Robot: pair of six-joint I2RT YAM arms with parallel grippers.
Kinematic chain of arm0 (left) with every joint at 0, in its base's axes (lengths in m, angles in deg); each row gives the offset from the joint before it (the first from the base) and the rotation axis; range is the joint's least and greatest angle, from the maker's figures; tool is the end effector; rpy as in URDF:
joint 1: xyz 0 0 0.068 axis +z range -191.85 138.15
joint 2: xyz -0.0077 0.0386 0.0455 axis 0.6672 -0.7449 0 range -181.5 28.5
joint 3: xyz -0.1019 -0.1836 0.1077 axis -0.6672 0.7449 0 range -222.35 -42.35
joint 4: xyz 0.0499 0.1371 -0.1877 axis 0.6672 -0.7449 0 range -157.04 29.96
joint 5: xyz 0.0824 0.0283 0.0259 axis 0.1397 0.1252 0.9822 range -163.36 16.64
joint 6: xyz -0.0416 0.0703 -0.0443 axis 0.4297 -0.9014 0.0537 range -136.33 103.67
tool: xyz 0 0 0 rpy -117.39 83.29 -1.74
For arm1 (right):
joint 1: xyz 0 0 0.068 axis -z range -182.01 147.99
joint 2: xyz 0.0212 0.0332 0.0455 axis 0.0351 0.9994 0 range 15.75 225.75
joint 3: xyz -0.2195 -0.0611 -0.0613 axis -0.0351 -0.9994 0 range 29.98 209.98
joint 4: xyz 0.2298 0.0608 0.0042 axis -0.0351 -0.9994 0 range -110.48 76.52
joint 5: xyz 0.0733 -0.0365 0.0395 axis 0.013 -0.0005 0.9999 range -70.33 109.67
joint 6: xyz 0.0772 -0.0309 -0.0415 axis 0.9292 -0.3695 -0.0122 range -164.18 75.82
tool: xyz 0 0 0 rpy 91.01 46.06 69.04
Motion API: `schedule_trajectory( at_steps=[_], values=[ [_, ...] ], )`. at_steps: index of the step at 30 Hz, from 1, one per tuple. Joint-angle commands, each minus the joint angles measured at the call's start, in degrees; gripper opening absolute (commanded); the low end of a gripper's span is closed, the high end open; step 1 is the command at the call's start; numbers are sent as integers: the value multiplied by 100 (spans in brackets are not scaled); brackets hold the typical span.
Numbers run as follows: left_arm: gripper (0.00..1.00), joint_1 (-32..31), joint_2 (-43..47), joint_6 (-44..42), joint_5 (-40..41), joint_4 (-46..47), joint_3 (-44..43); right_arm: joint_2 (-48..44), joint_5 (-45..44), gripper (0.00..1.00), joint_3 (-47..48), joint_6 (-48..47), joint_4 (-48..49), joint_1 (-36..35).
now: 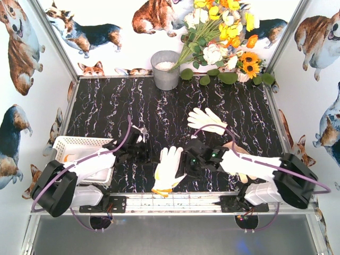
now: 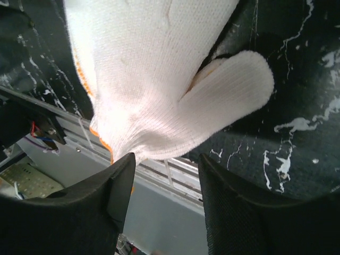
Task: Put the gloves into the storage basket
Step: Pair the glove with the glove.
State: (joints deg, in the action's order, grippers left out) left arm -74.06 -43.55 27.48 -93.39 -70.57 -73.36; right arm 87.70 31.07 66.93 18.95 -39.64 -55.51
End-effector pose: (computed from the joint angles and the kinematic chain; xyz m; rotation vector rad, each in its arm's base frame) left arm 0.1964 -0.1575 0.1098 -0.1063 2.6682 -0.9430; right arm 0.1291 0.2024 0.1147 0.1717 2.9337 0.7969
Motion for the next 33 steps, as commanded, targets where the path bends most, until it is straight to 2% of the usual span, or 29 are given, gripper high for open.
schedule_trajectory(
  at_steps=[1, 6, 12, 17, 23, 27, 30, 33],
  values=[
    [51, -70, -141, -31, -834, 426, 175, 427, 248, 48, 178, 9, 534, 28],
    [47, -104, -707, -14, -1086, 683, 195, 713, 62, 39, 342, -193, 457, 32],
    [39, -162, -923, -20, -862, 840, 212, 804, -381, 35, 328, -391, 380, 276],
    [40, -194, -1151, 320, -1143, 1515, 180, 892, -781, 34, 399, -717, 537, 670],
    [44, -310, -1423, 621, -1256, 2201, 75, 1294, -486, 33, 702, -1368, 593, 1346],
    [50, -325, -1328, 530, -1121, 1844, -90, 1203, -411, 35, 1107, -1797, 209, 1635],
    [56, -321, -1013, 314, -699, 1075, -289, 954, -401, 41, 1234, -1946, -166, 1675],
    [57, -321, -679, 122, -253, 348, -430, 696, 63, 49, 1129, -1916, -299, 1676]
  ],
)
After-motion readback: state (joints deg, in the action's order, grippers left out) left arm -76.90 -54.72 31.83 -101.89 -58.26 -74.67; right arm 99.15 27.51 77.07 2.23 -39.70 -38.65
